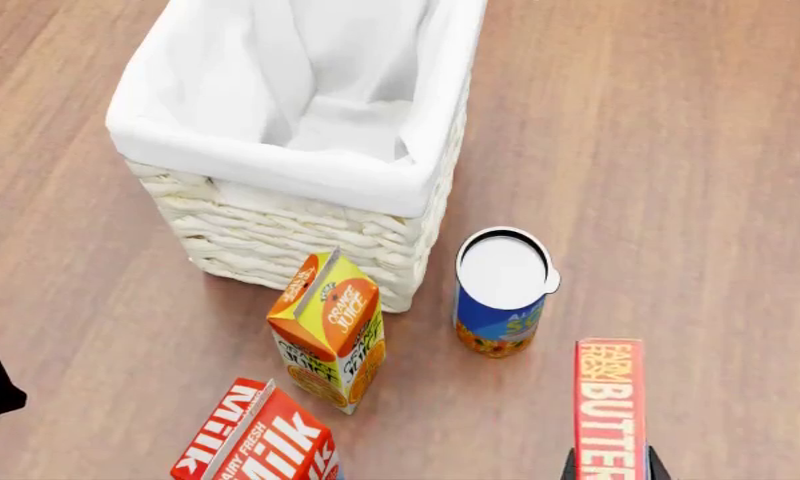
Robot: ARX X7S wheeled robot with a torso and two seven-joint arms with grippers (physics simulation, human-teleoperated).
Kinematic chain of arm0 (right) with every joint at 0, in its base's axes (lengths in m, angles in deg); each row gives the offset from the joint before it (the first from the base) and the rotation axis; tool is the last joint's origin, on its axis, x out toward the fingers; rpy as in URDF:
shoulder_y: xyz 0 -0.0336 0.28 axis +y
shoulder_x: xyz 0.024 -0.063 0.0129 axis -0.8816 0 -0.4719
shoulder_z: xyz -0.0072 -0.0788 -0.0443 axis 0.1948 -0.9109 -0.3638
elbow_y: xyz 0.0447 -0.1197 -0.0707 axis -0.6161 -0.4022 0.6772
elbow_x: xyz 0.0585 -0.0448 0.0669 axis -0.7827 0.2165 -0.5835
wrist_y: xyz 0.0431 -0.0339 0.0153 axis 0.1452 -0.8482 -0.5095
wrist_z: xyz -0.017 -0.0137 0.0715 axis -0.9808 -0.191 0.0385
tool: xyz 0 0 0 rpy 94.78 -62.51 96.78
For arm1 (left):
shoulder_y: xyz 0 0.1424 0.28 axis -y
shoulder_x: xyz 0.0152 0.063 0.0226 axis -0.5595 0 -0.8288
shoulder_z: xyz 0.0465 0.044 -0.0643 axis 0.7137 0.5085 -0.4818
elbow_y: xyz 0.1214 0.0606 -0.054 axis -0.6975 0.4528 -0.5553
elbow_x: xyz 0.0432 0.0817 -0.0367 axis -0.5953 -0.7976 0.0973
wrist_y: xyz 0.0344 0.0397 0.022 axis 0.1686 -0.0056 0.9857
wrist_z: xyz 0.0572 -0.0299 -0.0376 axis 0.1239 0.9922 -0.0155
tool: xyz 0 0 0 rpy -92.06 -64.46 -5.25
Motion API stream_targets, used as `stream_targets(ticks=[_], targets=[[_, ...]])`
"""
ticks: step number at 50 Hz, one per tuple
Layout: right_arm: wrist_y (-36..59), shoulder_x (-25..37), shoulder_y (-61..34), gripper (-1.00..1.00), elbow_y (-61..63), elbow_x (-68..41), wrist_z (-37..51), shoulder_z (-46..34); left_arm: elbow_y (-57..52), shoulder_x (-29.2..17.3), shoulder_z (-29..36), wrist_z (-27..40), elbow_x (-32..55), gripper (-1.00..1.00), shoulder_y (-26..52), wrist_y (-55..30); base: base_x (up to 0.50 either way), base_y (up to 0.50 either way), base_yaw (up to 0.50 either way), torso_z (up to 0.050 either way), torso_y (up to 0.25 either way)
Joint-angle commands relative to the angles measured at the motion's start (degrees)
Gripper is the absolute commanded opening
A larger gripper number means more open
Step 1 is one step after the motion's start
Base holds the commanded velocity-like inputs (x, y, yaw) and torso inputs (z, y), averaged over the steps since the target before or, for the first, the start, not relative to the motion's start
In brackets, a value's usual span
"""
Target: Pick up the butter and put it in the basket.
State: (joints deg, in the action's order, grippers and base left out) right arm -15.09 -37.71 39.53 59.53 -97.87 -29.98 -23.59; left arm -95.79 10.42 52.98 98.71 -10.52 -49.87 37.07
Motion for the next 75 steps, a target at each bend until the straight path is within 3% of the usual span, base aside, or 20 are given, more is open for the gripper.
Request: stream_targets(ticks=[1, 4, 8, 12, 17, 25, 32, 41, 55, 58, 75], targets=[[6.7, 2.9, -2.1, -1.00, 7.2, -1.9, 0.2, 7.3, 0.1, 0.0, 0.3, 0.2, -0.1, 1.00, 0.0, 0.3, 0.00, 0.00, 0.00, 0.000, 0.010], [9.7, 5.0, -4.6, -1.00, 8.3, -5.7, 1.7, 8.6, 0.3, 0.0, 0.4, 0.2, -0.2, 1.00, 0.0, 0.4, 0.00, 0.00, 0.00, 0.000, 0.000], [10.1, 17.3, -10.8, -1.00, 8.3, -20.7, 14.3, 6.6, 0.0, -0.1, 0.4, 0.3, -0.1, 1.00, 0.0, 0.3, 0.00, 0.00, 0.00, 0.000, 0.000], [9.9, 24.7, -16.9, -1.00, 8.2, -31.5, 21.4, 5.7, 0.2, 0.0, 0.5, 0.4, -0.1, 1.00, 0.1, 0.5, 0.00, 0.00, 0.00, 0.000, 0.003], [11.1, 27.3, -22.5, -1.00, 6.7, -39.6, 22.3, 7.8, 0.3, 0.1, 0.8, 0.5, -0.2, 1.00, 0.2, 0.6, 0.00, 0.00, 0.00, 0.000, 0.000], [19.9, 30.6, -39.0, -1.00, 3.9, -53.1, 25.4, 6.2, 0.5, 0.3, 1.2, 0.6, -0.4, 1.00, 0.2, 0.9, 0.00, 0.00, 0.00, 0.000, 0.001], [25.3, 30.7, -52.2, -1.00, -1.8, -59.5, 24.1, 3.5, 0.9, 0.4, 1.2, 0.7, -0.3, 1.00, 0.5, 1.1, 0.00, 0.00, 0.00, 0.001, 0.001], [28.3, 29.7, -60.2, -1.00, -10.2, -59.2, 19.7, 0.6, 2.0, 0.8, 1.9, 0.8, -1.0, 1.00, 1.1, 1.7, 0.00, 0.00, 0.00, 0.000, 0.001], [37.0, 22.6, -79.8, -1.00, -23.0, -60.7, 16.0, -5.9, 4.4, 1.7, 3.2, 0.2, -2.1, 1.00, 2.5, 3.0, 0.00, 0.00, 0.00, 0.001, 0.001], [39.7, 20.8, -86.0, -1.00, -28.0, -57.9, 13.9, -9.4, 4.6, 1.8, 3.4, 0.1, -2.1, 1.00, 2.6, 3.2, 0.00, 0.00, 0.00, 0.000, 0.000], [36.8, 14.1, -98.4, -1.00, -48.4, -45.0, 2.0, -18.7, 3.2, 1.4, 2.8, 0.9, -0.6, 1.00, 2.1, 2.8, 0.00, 0.00, 0.00, 0.001, 0.002]])
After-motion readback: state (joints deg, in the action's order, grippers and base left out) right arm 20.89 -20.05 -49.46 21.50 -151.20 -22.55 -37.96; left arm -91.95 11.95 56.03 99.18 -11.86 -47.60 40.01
